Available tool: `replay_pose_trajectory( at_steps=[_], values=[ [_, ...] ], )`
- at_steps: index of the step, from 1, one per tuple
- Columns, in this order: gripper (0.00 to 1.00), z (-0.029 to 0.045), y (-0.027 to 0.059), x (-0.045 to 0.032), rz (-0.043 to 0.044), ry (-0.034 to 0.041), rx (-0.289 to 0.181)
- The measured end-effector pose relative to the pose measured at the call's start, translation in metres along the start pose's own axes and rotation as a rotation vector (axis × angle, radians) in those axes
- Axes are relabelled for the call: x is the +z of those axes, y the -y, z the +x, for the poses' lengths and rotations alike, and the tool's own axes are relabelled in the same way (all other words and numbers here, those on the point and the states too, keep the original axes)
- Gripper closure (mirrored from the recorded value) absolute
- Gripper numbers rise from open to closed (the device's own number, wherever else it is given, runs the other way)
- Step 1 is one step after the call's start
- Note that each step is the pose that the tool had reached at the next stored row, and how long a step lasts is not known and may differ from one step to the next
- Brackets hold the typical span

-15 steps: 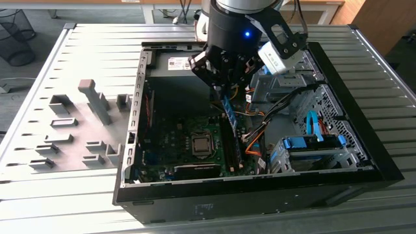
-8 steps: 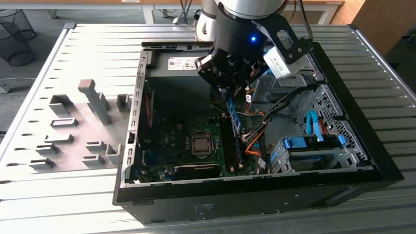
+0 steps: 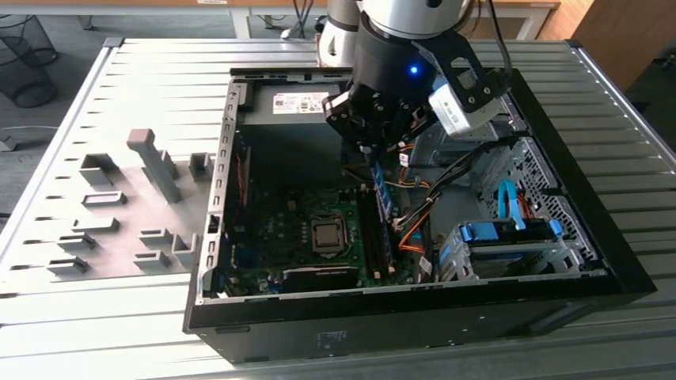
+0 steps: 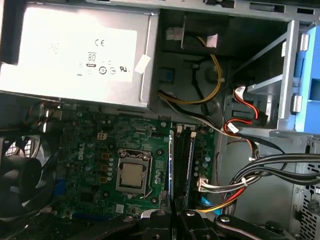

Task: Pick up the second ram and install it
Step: 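Insert the second ram into the second slot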

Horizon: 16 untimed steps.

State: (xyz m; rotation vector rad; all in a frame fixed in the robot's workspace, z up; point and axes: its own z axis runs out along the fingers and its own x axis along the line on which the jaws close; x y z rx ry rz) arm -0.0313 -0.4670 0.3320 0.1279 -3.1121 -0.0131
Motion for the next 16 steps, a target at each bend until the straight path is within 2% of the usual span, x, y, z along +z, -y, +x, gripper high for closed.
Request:
replay_pose_trajectory(
  at_steps=[13,16],
  values=[
    [0.86,-0.0006,0.0000,0.0008,-0.0003,0.0001,0.008],
    [0.86,-0.0008,0.0001,0.0033,0.0006,-0.0002,-0.026]
  ],
)
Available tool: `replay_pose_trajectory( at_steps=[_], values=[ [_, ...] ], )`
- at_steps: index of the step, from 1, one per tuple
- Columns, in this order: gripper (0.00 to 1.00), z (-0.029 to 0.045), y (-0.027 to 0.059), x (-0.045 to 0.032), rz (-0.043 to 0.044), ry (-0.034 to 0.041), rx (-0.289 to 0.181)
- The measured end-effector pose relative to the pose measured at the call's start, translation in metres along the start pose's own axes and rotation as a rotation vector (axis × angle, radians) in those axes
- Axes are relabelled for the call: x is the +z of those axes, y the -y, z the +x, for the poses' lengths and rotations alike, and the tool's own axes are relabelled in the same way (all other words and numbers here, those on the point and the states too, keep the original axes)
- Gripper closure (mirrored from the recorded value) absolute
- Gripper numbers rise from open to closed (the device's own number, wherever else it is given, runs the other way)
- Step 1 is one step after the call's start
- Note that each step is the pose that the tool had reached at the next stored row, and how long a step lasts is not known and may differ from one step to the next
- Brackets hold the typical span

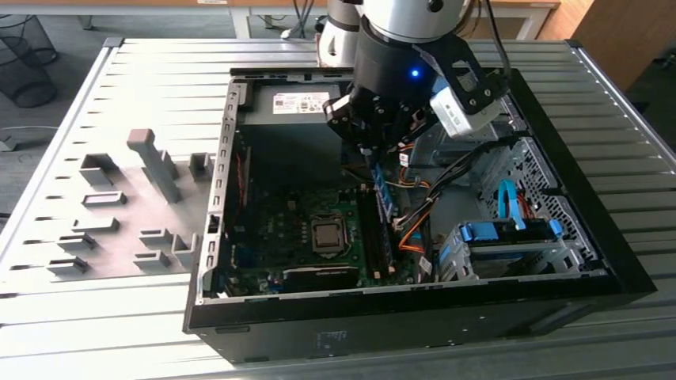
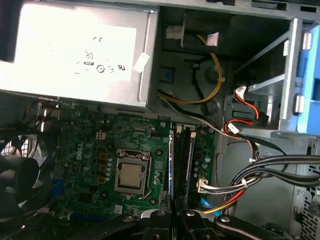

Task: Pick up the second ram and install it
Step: 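Insert the second ram into the second slot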

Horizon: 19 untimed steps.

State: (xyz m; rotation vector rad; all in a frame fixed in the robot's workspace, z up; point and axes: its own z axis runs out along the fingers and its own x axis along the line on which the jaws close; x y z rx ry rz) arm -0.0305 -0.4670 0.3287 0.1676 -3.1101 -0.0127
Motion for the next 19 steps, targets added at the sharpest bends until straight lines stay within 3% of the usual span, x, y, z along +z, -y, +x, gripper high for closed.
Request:
replay_pose_trajectory(
  at_steps=[4,9,12,15,17,19],
  values=[
    [0.86,-0.0010,0.0002,0.0062,0.0006,0.0000,-0.021],
    [0.86,-0.0047,0.0006,0.0152,-0.0002,0.0004,0.010],
    [0.86,-0.0058,0.0008,0.0205,-0.0003,0.0004,0.013],
    [0.86,-0.0059,0.0008,0.0213,0.0000,0.0003,0.013],
    [0.86,-0.0062,0.0009,0.0288,-0.0003,0.0004,0.013],
    [0.86,-0.0062,0.0009,0.0288,-0.0002,0.0003,0.013]
  ],
)
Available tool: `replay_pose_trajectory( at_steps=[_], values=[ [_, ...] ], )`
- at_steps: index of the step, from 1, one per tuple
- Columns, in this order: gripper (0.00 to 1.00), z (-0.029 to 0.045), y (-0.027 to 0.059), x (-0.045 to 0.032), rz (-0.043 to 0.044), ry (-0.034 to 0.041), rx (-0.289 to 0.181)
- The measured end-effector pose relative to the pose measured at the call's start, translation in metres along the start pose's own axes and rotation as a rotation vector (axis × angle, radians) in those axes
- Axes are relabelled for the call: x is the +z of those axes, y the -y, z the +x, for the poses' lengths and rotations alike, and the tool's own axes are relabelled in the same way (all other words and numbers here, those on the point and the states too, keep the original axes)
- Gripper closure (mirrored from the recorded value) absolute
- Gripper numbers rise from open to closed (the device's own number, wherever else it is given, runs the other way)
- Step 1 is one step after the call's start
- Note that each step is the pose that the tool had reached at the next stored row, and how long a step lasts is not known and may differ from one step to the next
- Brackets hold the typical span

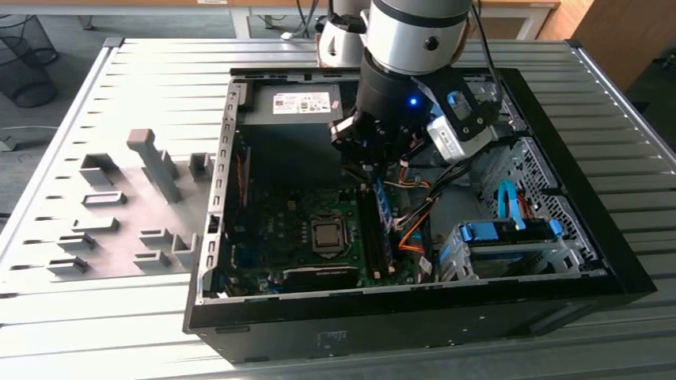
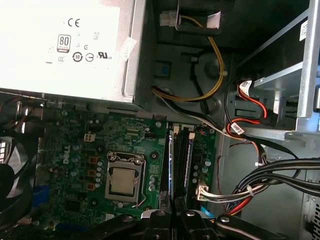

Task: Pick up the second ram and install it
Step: 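Insert the second ram into the second slot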

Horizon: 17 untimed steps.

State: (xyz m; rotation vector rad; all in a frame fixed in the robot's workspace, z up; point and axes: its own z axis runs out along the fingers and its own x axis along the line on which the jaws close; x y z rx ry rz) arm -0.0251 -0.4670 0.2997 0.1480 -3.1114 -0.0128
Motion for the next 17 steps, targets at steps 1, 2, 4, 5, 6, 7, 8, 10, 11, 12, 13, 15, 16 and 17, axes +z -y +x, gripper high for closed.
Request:
replay_pose_trajectory(
  at_steps=[1,2,4,5,6,7,8,10,11,12,13,15,16,17],
  values=[
    [0.86,0.0000,0.0000,0.0002,0.0000,0.0000,0.000],
    [0.86,0.0000,0.0000,0.0003,0.0000,0.0000,0.000],
    [0.86,0.0000,0.0000,0.0007,0.0000,0.0000,0.000],
    [0.86,0.0000,0.0000,0.0007,-0.0001,0.0000,0.000],
    [0.86,0.0000,0.0000,0.0009,-0.0001,0.0000,0.000],
    [0.86,-0.0001,0.0000,0.0012,-0.0003,0.0001,0.000],
    [0.86,-0.0003,0.0000,0.0015,-0.0003,0.0001,0.000],
    [0.86,-0.0011,0.0001,0.0021,0.0000,0.0000,0.000],
    [0.86,-0.0018,0.0002,0.0026,-0.0002,0.0001,0.000],
    [0.86,-0.0023,0.0002,0.0031,-0.0002,0.0001,0.000],
    [0.86,-0.0026,0.0003,0.0035,-0.0001,0.0000,0.000],
    [0.86,-0.0027,0.0003,0.0039,0.0002,-0.0001,0.000],
    [0.86,-0.0028,0.0003,0.0042,0.0000,0.0000,0.000],
    [0.86,-0.0028,0.0003,0.0043,-0.0001,0.0000,0.000]
  ],
)
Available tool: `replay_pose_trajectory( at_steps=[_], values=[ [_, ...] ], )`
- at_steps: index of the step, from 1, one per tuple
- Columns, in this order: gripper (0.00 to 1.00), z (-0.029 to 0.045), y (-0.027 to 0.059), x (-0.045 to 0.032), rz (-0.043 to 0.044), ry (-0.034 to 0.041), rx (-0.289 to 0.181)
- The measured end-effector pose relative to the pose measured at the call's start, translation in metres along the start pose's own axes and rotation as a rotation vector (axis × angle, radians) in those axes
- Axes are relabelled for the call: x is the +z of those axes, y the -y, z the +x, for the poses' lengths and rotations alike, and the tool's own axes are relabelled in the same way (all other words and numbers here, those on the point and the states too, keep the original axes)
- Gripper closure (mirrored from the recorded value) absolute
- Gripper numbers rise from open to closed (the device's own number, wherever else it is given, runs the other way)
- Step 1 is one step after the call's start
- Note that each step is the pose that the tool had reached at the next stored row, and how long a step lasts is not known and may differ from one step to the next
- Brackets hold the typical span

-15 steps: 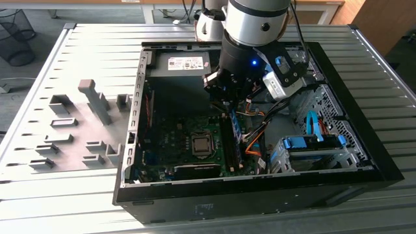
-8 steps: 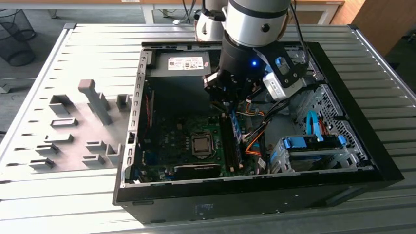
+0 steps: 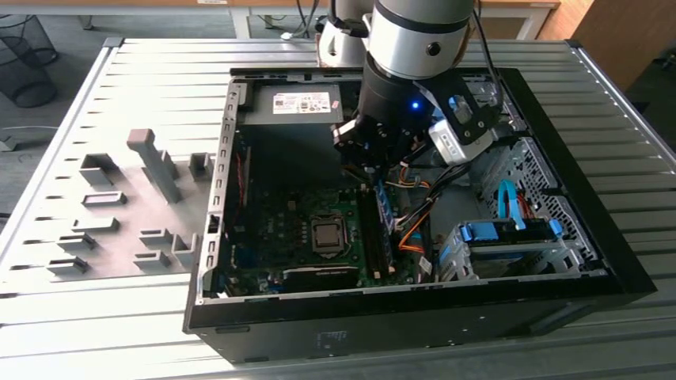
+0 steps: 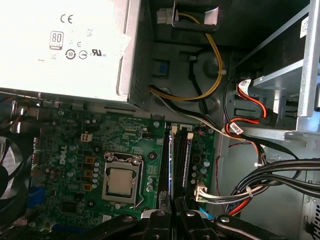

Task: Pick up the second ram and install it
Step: 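Insert the second ram into the second slot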

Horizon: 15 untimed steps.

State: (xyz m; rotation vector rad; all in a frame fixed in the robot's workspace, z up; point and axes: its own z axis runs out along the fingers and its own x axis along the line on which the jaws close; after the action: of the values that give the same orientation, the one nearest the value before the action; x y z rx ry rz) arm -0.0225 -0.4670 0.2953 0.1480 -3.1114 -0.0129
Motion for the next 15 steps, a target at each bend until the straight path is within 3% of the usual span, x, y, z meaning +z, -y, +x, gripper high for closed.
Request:
replay_pose_trajectory(
  at_steps=[11,15],
  values=[
    [0.86,-0.0010,0.0001,0.0008,-0.0002,0.0001,0.000],
    [0.86,-0.0017,0.0002,0.0071,-0.0008,0.0003,0.028]
  ],
)
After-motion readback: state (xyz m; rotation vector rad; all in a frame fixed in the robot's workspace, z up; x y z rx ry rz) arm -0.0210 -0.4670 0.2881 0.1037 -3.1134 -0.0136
